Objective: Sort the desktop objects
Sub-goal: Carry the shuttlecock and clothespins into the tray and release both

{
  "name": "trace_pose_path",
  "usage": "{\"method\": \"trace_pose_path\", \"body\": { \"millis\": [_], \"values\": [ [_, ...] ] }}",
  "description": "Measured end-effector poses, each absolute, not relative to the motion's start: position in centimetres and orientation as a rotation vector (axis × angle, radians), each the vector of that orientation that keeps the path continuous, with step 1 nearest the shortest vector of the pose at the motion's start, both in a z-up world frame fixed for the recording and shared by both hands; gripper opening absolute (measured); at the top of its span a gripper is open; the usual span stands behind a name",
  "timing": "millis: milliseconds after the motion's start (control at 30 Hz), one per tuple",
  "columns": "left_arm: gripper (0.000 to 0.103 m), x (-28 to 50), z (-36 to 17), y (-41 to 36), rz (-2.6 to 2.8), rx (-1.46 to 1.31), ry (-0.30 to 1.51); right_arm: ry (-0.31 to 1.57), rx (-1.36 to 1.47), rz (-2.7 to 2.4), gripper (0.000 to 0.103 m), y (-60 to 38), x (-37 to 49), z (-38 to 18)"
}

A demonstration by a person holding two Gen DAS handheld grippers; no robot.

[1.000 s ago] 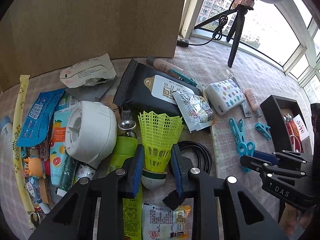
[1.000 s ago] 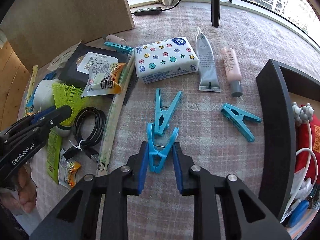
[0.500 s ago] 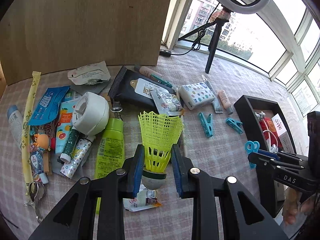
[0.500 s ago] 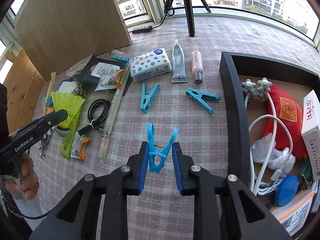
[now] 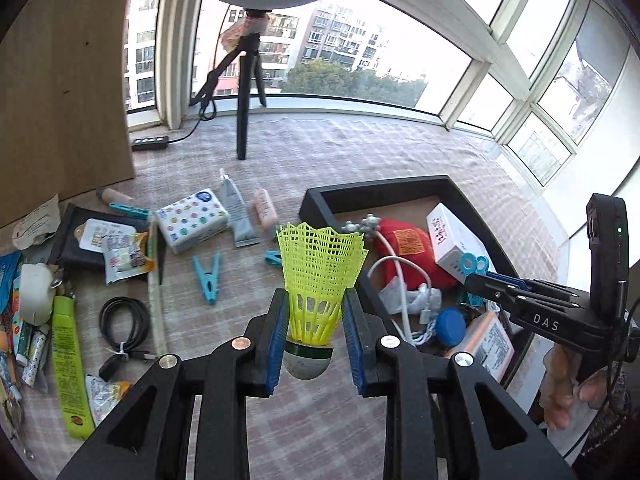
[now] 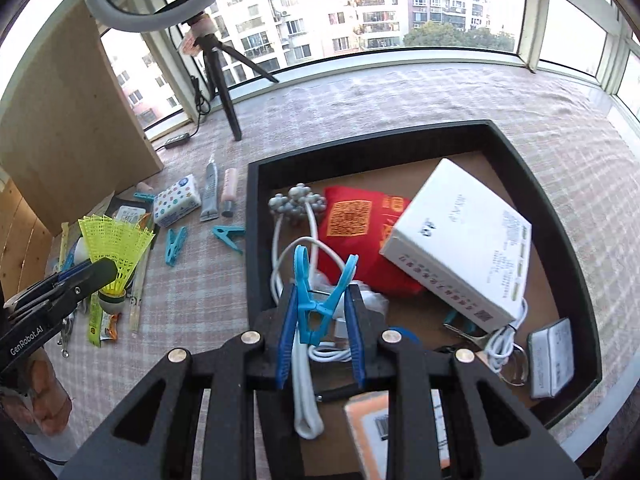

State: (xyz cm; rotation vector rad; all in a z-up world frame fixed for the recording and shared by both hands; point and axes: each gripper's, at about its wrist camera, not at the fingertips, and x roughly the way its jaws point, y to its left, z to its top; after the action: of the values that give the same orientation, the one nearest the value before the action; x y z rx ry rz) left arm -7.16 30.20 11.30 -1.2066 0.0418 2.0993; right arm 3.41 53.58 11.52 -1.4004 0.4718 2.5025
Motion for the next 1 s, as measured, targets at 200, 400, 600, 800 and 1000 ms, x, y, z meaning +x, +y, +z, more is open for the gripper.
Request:
{"method": "trace_pose_path", "body": {
  "millis": [200, 400, 600, 800, 1000],
  "values": [
    [0.025, -4.5, 11.9, 36.3, 1.995, -1.176, 0.096, 0.535, -1.329, 2.383, 0.023, 59.2, 7.0, 11.5],
    [0.025, -2.4, 11.9, 40.2, 1.934, -1.158, 0.156, 0.574, -1.279, 2.321, 0.023, 62.0, 9.5, 11.4],
    [0.056, -1.2, 12.1, 42.2, 1.907, -1.155, 0.175, 0.569, -1.287, 2.301, 0.041, 62.5, 10.0, 11.3],
    [0.069, -0.2, 12.5, 42.4, 1.965, -1.108, 0.261, 0.525, -1.277, 2.333, 0.048, 61.3, 9.7, 11.8],
    [0.068, -0.8, 12.7, 41.0, 1.996, -1.12, 0.245, 0.506, -1.28, 2.361, 0.048, 60.3, 9.1, 12.2]
  ]
}}
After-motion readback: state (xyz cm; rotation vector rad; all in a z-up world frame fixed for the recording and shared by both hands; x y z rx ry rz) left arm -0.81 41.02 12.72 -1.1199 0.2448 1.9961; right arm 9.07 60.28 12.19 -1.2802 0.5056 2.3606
